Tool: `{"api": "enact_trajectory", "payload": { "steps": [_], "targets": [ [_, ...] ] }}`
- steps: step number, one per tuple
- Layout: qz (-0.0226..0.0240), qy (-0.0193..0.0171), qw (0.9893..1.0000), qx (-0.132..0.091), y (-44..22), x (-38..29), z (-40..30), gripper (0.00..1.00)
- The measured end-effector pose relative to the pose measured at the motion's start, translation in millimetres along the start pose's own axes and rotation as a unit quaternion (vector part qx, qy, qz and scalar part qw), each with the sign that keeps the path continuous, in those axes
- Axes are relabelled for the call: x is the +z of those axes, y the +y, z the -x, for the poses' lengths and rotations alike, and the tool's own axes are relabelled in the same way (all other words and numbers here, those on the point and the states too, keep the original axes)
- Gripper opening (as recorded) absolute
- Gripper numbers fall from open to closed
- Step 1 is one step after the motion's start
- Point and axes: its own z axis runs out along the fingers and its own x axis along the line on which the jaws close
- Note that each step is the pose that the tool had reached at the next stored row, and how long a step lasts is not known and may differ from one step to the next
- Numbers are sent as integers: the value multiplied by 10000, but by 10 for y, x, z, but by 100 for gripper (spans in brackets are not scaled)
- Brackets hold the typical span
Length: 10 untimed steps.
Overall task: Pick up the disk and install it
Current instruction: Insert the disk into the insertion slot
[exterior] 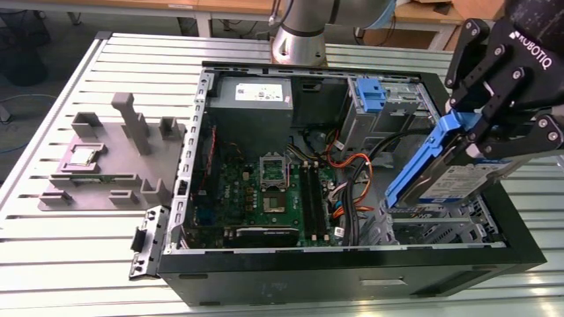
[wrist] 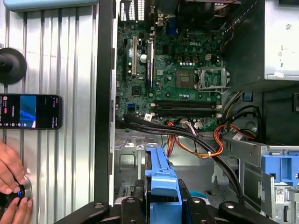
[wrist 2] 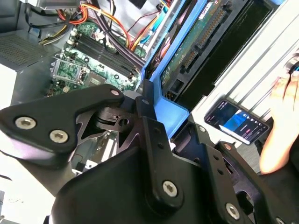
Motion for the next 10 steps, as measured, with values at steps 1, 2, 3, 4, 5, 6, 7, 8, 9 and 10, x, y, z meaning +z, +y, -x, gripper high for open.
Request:
{"api": "enact_trajectory", "payload": {
  "steps": [1, 2, 3, 4, 5, 6, 7, 8, 9, 10],
  "targets": [
    [0, 0, 10000, 0, -8, 8, -4, 37],
    [0, 0, 10000, 1, -16, 16, -8, 37],
    [0, -1, 10000, 1, -23, 26, -11, 37],
    [0, 0, 10000, 1, -30, 35, -15, 37],
    [0, 0, 10000, 1, -35, 44, -18, 37],
    [0, 0, 10000, 1, -39, 55, -21, 37],
    [0, 0, 10000, 2, -42, 64, -24, 37],
    [0, 1, 10000, 2, -44, 73, -25, 37],
    [0, 1, 10000, 3, -44, 82, -26, 37],
    [0, 0, 10000, 2, -45, 92, -26, 37]
  ]
}}
